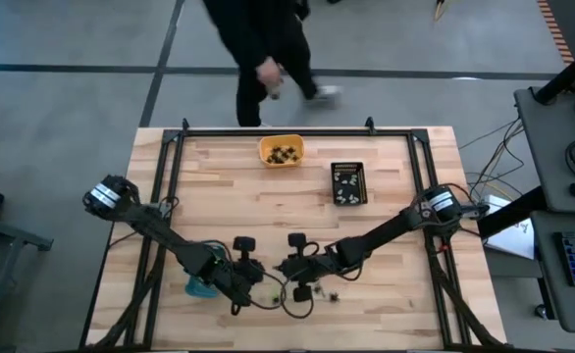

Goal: Sort Halloween decoration
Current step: Put the black spider toy into the yellow bin

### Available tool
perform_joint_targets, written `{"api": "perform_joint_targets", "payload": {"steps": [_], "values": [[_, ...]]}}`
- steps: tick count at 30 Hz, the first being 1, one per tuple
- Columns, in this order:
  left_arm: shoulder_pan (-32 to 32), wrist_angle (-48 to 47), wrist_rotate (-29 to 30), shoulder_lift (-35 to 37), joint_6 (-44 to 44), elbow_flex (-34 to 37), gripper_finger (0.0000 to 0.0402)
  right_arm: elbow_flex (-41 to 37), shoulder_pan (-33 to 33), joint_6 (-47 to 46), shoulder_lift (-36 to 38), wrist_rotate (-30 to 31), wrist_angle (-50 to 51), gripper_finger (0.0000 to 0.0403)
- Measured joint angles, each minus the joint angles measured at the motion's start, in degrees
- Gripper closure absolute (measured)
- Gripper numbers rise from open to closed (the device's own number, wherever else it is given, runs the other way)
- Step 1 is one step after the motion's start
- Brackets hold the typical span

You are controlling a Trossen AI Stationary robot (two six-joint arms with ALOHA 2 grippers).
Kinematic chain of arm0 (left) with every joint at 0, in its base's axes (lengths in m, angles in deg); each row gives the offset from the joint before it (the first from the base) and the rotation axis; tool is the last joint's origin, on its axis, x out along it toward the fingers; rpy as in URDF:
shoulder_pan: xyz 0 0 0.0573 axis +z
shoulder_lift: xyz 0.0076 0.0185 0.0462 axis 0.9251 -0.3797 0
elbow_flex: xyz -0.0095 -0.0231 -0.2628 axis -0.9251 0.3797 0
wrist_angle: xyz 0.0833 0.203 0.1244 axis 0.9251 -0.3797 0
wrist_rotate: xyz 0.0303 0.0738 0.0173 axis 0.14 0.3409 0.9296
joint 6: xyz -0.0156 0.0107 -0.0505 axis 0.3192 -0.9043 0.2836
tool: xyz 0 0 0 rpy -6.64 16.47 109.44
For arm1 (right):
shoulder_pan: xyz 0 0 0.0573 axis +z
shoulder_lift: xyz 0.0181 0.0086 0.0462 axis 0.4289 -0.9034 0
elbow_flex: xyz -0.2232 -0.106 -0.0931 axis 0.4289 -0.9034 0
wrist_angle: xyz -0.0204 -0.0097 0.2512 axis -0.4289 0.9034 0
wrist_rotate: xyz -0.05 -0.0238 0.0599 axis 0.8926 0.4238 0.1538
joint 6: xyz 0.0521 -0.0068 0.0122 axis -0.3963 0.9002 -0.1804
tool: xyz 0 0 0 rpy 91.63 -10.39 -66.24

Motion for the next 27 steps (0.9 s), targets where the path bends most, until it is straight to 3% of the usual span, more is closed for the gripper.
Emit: {"api": "perform_joint_targets", "payload": {"steps": [16, 22, 27], "values": [[-7.4, -4.7, 14.6, 15.6, 0.2, 0.0, 0.0401, 0.0, -7.3, -2.1, 6.3, -0.3, 3.7, 0.0394], [-11.0, -4.2, 24.3, 17.4, 0.2, 0.0, 0.0402, 0.1, -16.9, 2.2, 9.3, 1.8, 4.1, 0.0394], [-11.4, -4.2, 27.0, 16.7, 0.2, 0.0, 0.0402, 1.2, -29.8, 4.6, 10.4, 2.6, 4.2, 0.0394]]}}
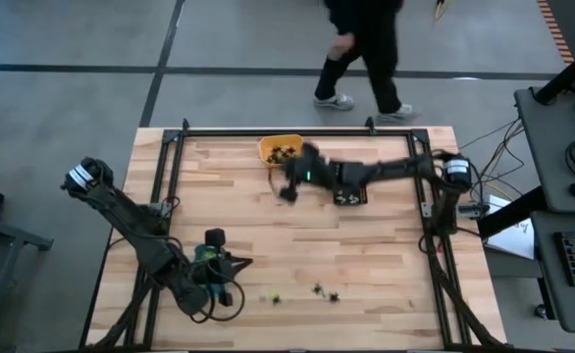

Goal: Sort Halloween decoration
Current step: Put the black spider toy into the yellow bin, then put the white skull toy into the black bin

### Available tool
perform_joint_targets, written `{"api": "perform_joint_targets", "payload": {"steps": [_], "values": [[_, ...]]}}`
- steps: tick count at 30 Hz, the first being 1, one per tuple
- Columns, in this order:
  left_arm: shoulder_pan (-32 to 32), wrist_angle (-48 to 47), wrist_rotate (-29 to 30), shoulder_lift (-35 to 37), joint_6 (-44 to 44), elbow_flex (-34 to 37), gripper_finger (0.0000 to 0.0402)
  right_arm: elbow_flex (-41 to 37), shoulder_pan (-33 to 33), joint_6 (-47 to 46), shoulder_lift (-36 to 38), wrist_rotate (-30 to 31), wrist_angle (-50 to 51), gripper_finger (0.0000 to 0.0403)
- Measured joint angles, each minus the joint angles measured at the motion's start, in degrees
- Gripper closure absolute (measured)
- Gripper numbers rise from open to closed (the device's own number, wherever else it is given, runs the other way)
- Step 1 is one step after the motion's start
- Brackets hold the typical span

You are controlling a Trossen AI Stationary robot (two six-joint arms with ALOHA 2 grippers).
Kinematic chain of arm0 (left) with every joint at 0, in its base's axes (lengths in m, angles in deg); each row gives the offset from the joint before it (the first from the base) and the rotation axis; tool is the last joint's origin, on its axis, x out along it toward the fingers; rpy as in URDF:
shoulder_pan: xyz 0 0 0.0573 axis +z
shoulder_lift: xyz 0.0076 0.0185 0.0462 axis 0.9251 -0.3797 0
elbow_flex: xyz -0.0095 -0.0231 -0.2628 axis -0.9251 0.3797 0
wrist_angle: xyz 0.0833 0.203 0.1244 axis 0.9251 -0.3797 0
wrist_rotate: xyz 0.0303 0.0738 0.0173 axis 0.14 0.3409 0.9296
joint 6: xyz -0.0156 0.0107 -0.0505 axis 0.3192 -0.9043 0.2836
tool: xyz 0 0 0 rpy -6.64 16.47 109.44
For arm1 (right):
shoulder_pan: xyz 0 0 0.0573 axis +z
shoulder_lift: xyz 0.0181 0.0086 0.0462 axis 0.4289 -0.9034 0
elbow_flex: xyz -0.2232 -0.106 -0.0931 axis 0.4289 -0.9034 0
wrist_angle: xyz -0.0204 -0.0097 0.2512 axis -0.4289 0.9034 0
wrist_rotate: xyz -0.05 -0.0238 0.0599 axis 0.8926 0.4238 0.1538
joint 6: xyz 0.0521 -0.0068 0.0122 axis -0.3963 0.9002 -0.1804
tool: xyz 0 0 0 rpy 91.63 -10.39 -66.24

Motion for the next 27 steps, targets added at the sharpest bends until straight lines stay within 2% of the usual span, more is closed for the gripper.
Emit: {"api": "perform_joint_targets", "payload": {"steps": [2, 5, 10, 12, 20, 27], "values": [[0.1, 0.0, 0.5, -0.5, -0.1, 0.0, 0.0402, 0.6, -5.5, -1.3, -0.5, -1.9, 0.0, 0.0394], [0.1, -0.1, 1.1, -1.3, -0.5, 0.0, 0.0402, 1.1, -12.9, -6.4, -2.3, -8.4, 0.0, 0.0394], [0.2, -0.1, 2.4, -2.4, -0.5, 0.0, 0.0402, 2.0, -19.9, -13.2, -5.2, -17.7, 0.2, 0.039], [0.4, -0.1, 2.4, -2.8, -0.7, 0.0, 0.0402, 2.3, -20.8, -14.6, -5.7, -19.4, 0.0, 0.0379], [0.4, -0.1, 2.4, -3.2, -0.7, 0.0, 0.0402, 3.9, -20.4, -15.2, -5.7, -20.0, 1.9, 0.03], [0.5, -0.1, 2.4, -3.2, 0.1, 0.0, 0.0402, 8.0, -15.8, -15.9, -2.0, -28.3, 13.2, 0.027]]}}
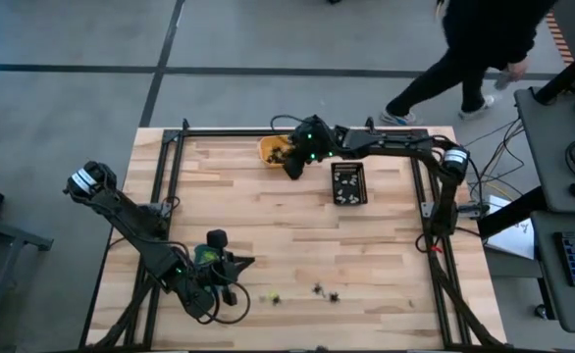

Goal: Sort Halloween decoration
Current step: Put the white skull toy into the black bin

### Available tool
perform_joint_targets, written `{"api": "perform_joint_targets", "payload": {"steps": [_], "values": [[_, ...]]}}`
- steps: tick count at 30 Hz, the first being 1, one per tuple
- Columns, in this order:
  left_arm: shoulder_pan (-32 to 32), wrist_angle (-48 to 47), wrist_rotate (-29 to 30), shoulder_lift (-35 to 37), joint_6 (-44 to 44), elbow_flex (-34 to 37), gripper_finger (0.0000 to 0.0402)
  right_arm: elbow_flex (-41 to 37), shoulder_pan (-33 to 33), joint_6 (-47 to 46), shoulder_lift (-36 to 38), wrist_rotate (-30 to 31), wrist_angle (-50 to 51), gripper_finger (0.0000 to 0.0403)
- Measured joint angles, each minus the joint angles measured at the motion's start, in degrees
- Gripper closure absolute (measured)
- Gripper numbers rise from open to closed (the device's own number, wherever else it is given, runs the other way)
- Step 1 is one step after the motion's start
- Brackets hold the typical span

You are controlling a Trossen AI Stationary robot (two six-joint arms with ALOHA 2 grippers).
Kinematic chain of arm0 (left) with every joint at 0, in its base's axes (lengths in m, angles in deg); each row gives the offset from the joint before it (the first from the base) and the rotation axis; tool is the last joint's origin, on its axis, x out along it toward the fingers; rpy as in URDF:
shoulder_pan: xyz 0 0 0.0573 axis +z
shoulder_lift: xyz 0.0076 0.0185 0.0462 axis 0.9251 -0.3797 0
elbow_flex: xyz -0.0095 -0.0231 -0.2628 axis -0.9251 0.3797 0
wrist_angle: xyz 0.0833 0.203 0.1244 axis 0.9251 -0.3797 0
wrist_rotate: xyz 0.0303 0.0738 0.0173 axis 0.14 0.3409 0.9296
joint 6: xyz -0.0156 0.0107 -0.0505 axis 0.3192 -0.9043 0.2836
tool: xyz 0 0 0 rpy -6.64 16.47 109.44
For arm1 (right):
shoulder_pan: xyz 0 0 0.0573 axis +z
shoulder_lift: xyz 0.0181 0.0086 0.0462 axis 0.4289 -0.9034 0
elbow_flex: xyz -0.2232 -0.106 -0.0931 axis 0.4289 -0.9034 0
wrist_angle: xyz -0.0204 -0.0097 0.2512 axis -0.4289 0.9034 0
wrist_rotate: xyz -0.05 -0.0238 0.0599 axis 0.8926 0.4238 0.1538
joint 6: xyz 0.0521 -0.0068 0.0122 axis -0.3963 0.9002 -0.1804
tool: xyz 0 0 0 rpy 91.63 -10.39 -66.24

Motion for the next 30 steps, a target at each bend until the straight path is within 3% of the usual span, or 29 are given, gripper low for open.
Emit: {"api": "perform_joint_targets", "payload": {"steps": [8, 15, 21, 30], "values": [[0.5, 1.0, 0.0, 0.0, 0.1, 0.0, 0.0402, 4.9, 12.9, -4.2, 3.1, -0.5, 24.8, 0.0283], [1.7, 1.7, 0.0, 0.0, 0.1, 0.0, 0.0402, 4.8, 28.5, -5.1, 3.1, -0.5, 38.8, 0.0288], [1.7, 1.8, 0.0, 0.0, 0.1, 0.0, 0.0402, 3.8, 41.0, -13.4, 3.0, -4.6, 54.0, 0.0289], [1.8, 1.8, 0.0, 0.0, 0.1, 0.0, 0.0402, 2.9, 52.4, -31.6, 3.0, -6.1, 57.6, 0.0294]]}}
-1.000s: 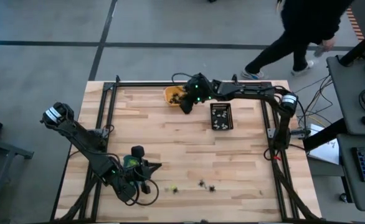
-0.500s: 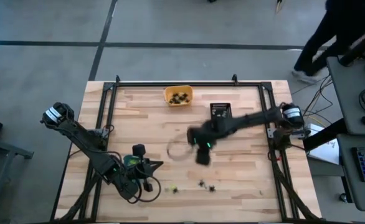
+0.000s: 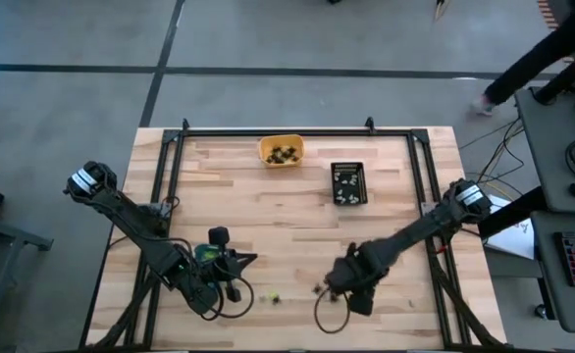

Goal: Sort Halloween decoration
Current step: Put the white skull toy into the black bin

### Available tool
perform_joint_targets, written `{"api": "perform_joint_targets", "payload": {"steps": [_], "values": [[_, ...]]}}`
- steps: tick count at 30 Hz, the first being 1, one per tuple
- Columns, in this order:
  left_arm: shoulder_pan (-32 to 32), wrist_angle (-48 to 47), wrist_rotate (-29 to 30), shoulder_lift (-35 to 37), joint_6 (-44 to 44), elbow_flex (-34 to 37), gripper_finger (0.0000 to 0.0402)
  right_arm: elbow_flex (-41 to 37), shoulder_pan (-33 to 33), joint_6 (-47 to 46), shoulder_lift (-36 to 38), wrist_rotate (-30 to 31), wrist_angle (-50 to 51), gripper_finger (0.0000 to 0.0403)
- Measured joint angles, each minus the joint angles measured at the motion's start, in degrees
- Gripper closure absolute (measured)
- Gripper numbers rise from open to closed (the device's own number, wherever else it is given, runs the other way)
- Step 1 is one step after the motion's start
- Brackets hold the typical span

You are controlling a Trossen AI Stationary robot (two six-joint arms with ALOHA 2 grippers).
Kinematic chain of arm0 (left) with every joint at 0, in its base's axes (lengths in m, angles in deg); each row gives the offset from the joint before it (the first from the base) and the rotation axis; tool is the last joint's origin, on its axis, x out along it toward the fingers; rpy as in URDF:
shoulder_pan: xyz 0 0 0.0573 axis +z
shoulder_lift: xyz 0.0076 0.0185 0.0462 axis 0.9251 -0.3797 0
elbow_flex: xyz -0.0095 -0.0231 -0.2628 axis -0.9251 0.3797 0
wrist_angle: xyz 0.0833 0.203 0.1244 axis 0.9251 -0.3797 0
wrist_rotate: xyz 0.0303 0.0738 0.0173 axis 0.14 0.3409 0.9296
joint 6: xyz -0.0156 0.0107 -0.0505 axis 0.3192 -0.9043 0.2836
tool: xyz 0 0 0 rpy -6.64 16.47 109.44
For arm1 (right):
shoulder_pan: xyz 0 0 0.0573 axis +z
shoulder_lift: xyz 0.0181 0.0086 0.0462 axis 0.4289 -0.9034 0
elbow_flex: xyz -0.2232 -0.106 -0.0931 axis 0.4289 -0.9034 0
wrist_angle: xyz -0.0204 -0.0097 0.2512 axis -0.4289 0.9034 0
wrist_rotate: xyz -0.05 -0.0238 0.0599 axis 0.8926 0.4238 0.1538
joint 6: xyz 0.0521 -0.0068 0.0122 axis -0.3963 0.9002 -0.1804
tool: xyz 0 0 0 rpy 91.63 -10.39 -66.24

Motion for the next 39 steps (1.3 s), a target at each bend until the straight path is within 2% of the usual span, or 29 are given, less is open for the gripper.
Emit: {"api": "perform_joint_targets", "payload": {"steps": [12, 14, 20, 25, 28, 30, 34, 39], "values": [[0.4, 4.1, -0.7, 0.0, -2.8, 0.0, 0.0402, -3.2, 6.5, -12.3, 0.4, 0.0, -0.1, 0.0294], [1.1, 6.5, -3.7, 0.0, -5.6, 0.0, 0.0402, -5.0, 7.3, -14.4, 1.2, 0.0, 0.0, 0.0294], [5.4, 14.2, -18.9, 0.0, -18.0, 0.0, 0.0402, -12.9, 10.5, -26.3, 7.6, 0.2, -0.1, 0.0294], [10.4, 20.2, -27.4, 0.0, -26.1, 1.6, 0.0402, -21.3, 14.6, -44.0, 15.9, 0.2, -1.7, 0.0294], [13.6, 26.7, -32.7, 0.0, -28.9, 4.3, 0.0402, -27.0, 18.2, -55.0, 20.8, 0.2, -7.0, 0.0294], [15.4, 30.8, -34.7, 0.0, -29.2, 6.5, 0.0402, -30.6, 20.8, -61.6, 23.2, 0.2, -12.1, 0.0294], [17.4, 38.0, -35.0, 0.1, -29.0, 10.0, 0.0402, -35.5, 24.9, -71.2, 25.1, 0.3, -22.8, 0.0294], [18.5, 41.2, -35.1, 0.1, -29.1, 11.4, 0.0402, -37.1, 27.0, -75.4, 22.9, 0.2, -26.7, 0.0294]]}}
